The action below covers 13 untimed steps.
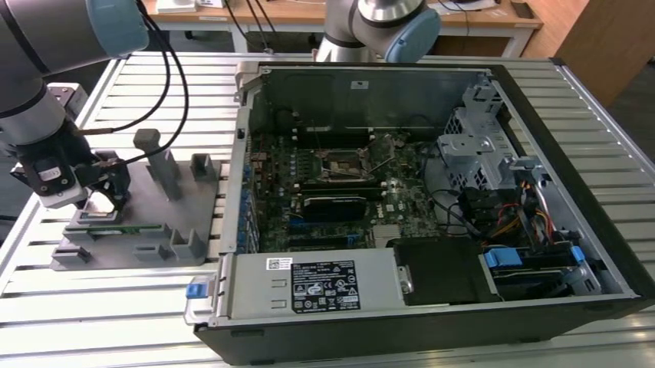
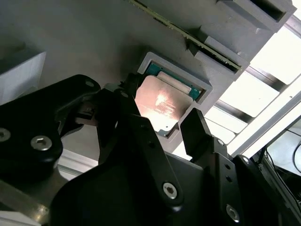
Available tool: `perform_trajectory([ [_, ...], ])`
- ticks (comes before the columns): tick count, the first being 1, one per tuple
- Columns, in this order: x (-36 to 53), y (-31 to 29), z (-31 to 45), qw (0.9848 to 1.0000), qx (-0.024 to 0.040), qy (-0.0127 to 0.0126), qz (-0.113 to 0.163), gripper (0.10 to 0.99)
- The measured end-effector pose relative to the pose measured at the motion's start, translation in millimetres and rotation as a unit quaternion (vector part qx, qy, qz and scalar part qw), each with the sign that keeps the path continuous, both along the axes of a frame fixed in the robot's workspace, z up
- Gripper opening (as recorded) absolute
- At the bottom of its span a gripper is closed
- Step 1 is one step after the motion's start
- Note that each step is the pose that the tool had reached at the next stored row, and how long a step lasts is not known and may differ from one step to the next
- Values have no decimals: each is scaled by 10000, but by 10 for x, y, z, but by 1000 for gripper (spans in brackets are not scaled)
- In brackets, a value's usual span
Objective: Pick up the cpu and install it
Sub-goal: 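Pick up the cpu and move it towards the insertion slot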
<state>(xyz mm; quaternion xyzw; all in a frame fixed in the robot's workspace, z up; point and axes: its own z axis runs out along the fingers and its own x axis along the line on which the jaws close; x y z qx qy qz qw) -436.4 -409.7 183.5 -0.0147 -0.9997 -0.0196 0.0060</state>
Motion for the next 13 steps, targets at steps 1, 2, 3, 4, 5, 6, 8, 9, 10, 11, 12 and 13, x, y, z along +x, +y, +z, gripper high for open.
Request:
perform_trajectory([
  [1, 0, 0, 1, 10000, 0, 0, 2, 635],
  [2, 0, 0, 1, 10000, -1, 1, 2, 635],
  [3, 0, 0, 2, 10000, 0, 1, 2, 635],
  [4, 0, 0, 2, 10000, 0, 1, 2, 635],
  [5, 0, 0, 1, 10000, -1, 2, 2, 635],
  [6, -1, 0, -1, 10000, -1, 2, 2, 635],
  [8, -1, 0, -5, 10000, -1, 2, 3, 624],
  [9, 0, 0, -5, 10000, -1, 2, 3, 624],
  [10, 0, 0, -5, 10000, -1, 2, 6, 553],
  [11, 0, 0, -6, 10000, -1, 1, 17, 553],
  [12, 0, 0, -6, 10000, -1, 1, 34, 553],
  [13, 0, 0, -6, 10000, -1, 1, 52, 545],
])
